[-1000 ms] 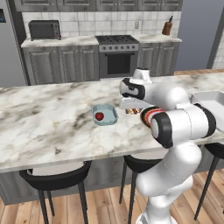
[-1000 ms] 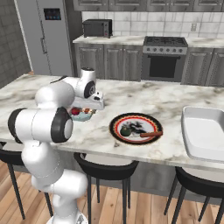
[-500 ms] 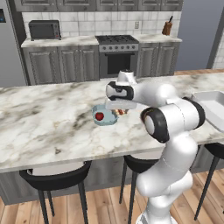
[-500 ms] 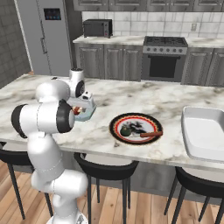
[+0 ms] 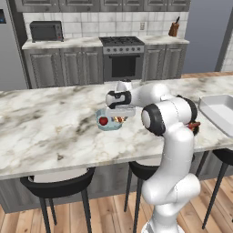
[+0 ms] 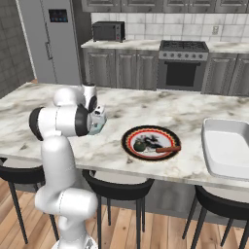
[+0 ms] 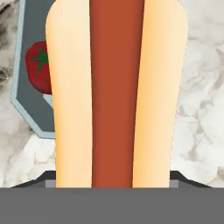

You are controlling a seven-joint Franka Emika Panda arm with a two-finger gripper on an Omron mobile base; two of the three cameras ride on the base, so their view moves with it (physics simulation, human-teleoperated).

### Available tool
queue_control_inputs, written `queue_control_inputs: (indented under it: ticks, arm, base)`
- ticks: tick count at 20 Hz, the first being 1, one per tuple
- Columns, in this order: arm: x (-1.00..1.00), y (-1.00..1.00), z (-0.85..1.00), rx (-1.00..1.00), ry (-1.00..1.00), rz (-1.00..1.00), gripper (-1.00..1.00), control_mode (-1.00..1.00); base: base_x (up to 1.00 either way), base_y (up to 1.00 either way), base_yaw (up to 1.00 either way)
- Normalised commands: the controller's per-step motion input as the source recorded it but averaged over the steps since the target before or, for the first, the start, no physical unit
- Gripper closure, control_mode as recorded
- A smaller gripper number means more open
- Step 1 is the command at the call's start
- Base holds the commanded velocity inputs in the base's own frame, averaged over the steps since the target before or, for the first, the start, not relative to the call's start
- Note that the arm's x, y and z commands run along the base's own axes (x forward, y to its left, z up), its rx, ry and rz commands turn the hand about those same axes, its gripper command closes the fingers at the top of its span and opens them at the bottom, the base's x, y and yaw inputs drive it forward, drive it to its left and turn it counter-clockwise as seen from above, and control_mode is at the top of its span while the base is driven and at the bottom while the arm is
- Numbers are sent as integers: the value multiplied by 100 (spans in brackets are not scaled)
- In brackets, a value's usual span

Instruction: Place one cooked food and one vegetable from the large plate to each tupperware container.

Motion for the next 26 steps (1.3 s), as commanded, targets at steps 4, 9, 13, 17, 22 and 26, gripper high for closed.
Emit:
queue_control_inputs:
  ticks: [4,9,13,17,22,26]
  arm:
    - [63,5,-31,-1,0,-4,100,-100]
    - [37,6,-33,-3,0,-7,100,-100]
    - [20,3,-37,0,0,-5,100,-100]
    - [18,9,-39,0,0,-6,100,-100]
    - [1,6,-12,0,0,-5,-100,-100]
    - [-13,0,0,0,0,0,-100,-100]
  base:
    - [0,0,0]
    - [0,0,0]
    - [0,0,0]
    - [0,0,0]
    - [0,0,0]
    - [0,0,0]
